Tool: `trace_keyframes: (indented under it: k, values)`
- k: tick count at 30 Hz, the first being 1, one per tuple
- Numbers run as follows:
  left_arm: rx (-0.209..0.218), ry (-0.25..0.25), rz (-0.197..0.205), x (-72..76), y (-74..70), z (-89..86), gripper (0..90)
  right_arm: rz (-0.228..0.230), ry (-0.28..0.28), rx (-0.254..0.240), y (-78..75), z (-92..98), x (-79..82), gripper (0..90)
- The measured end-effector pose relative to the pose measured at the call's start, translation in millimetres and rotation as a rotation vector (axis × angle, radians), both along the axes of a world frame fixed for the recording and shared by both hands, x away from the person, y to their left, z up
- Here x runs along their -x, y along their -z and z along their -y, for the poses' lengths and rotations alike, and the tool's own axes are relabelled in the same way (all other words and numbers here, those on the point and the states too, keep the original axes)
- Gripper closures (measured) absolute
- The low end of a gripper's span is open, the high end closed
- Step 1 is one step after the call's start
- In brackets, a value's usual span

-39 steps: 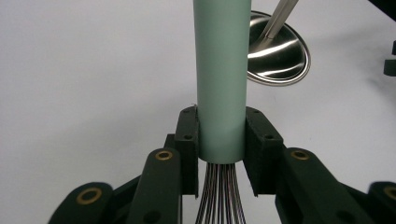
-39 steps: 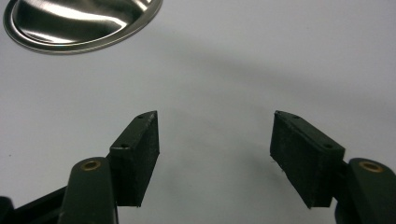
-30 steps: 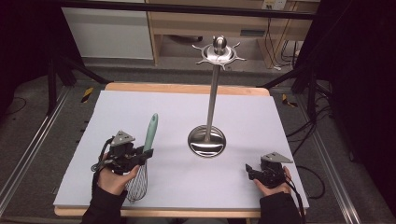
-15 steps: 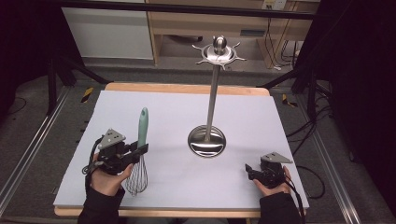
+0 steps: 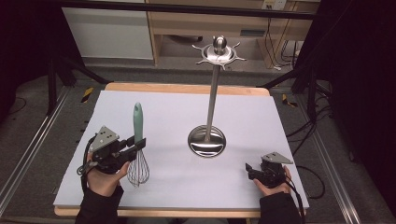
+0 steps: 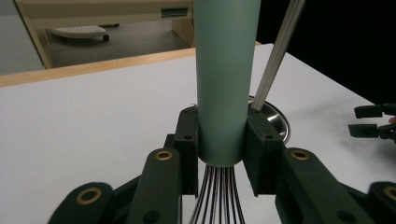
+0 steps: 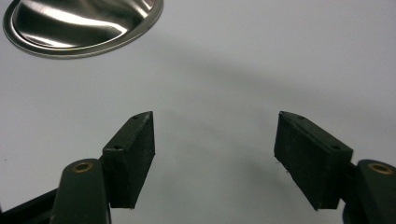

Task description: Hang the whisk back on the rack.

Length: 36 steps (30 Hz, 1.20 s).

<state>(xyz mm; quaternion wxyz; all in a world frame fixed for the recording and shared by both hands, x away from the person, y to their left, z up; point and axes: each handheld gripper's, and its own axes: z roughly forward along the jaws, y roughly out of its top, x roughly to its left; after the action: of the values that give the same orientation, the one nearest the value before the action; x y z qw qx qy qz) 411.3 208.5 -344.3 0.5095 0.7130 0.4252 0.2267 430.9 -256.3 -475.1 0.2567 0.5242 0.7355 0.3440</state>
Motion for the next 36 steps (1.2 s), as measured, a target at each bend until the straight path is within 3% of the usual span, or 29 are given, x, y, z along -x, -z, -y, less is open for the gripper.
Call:
trace_keyframes:
  k: [3,19,36]
  values:
    - [0.011,0.008,0.028,-0.1,-4.5,1.6,68.8,0.003,0.003,0.003,0.2,-0.4,0.0,28.9]
    - [0.024,0.055,0.084,-7.5,-22.8,6.9,68.7,0.030,0.013,0.003,-0.8,0.6,-1.9,27.5]
    - [0.037,0.121,0.103,-28.2,-36.4,35.8,68.7,0.043,0.012,0.011,-1.4,-0.2,-2.7,27.4]
